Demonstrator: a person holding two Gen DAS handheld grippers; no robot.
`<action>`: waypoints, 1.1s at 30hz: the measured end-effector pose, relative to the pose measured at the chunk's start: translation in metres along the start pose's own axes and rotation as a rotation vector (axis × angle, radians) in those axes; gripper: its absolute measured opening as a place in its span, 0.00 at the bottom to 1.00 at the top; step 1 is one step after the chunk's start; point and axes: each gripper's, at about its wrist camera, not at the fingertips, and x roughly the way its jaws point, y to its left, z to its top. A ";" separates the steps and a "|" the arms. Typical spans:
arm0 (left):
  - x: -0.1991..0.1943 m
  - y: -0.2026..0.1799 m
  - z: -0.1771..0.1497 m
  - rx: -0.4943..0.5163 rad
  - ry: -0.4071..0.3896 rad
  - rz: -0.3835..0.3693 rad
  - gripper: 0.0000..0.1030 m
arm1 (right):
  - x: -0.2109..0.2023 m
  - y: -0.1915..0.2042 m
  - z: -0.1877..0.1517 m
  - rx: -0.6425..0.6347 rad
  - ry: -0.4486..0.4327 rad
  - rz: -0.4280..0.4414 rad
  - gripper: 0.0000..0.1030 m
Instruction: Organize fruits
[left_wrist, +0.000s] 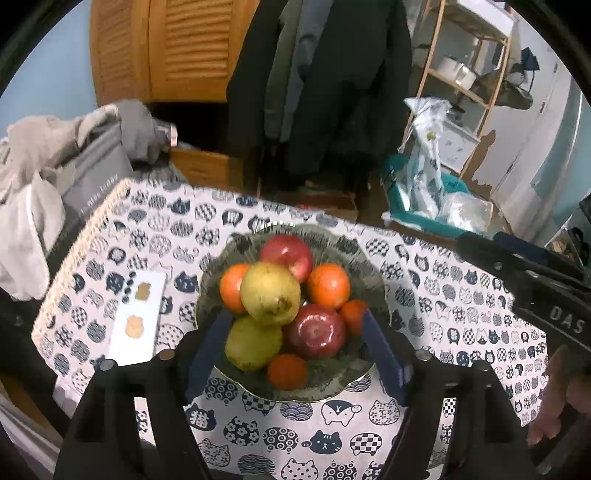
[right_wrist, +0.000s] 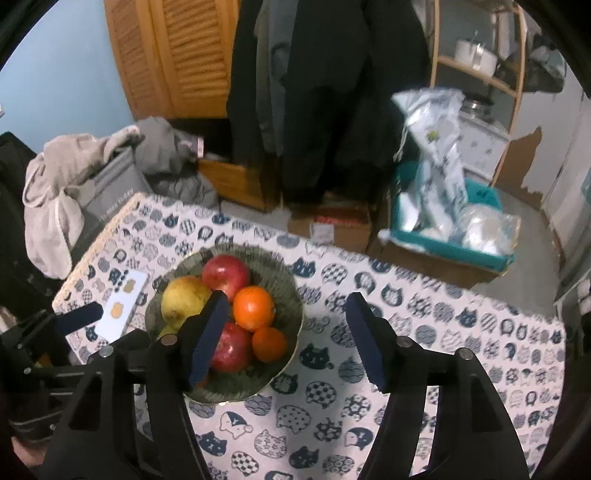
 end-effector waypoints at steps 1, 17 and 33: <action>-0.005 -0.001 0.001 0.004 -0.010 -0.002 0.75 | -0.008 0.000 0.001 0.000 -0.016 -0.007 0.69; -0.088 -0.025 0.018 0.094 -0.226 0.014 0.89 | -0.111 -0.017 -0.001 0.002 -0.227 -0.077 0.79; -0.144 -0.038 0.023 0.114 -0.387 0.014 0.99 | -0.159 -0.035 -0.015 0.016 -0.356 -0.143 0.79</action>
